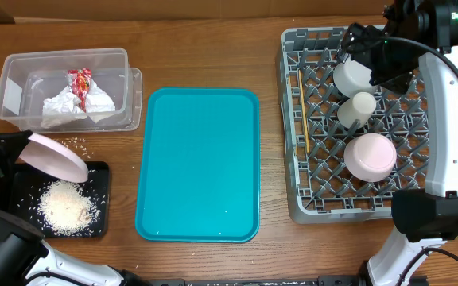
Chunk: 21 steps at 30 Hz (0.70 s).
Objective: Sort waste into correct bins and load items into the dishwasher
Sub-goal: 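Tilt the plate with the left gripper to dump rice onto the black tray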
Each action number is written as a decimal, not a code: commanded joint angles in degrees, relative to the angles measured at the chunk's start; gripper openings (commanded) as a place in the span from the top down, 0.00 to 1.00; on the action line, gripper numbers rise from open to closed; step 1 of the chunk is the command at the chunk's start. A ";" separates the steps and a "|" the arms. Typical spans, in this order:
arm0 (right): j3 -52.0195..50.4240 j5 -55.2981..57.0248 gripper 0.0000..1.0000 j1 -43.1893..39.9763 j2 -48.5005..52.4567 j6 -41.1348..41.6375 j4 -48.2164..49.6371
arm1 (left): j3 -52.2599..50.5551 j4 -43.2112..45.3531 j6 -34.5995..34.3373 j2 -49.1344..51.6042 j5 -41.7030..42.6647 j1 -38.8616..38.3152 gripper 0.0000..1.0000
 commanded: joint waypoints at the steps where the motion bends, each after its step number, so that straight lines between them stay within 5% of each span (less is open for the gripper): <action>1: 0.76 -0.31 0.00 -0.22 -0.48 0.26 0.33 | 1.25 -0.15 1.29 -0.72 3.32 0.28 0.96; 6: 0.76 -0.28 0.00 -0.22 -0.48 0.26 0.33 | 1.25 0.13 0.17 -0.72 1.62 0.81 0.96; 9: 0.76 -0.31 0.00 -0.22 -0.48 0.26 0.33 | 1.25 -5.03 6.43 -0.79 3.56 1.27 0.96; 21: 0.76 -0.28 0.00 -0.22 -0.48 0.24 0.33 | 1.29 -5.44 3.06 -4.70 -1.84 1.46 0.96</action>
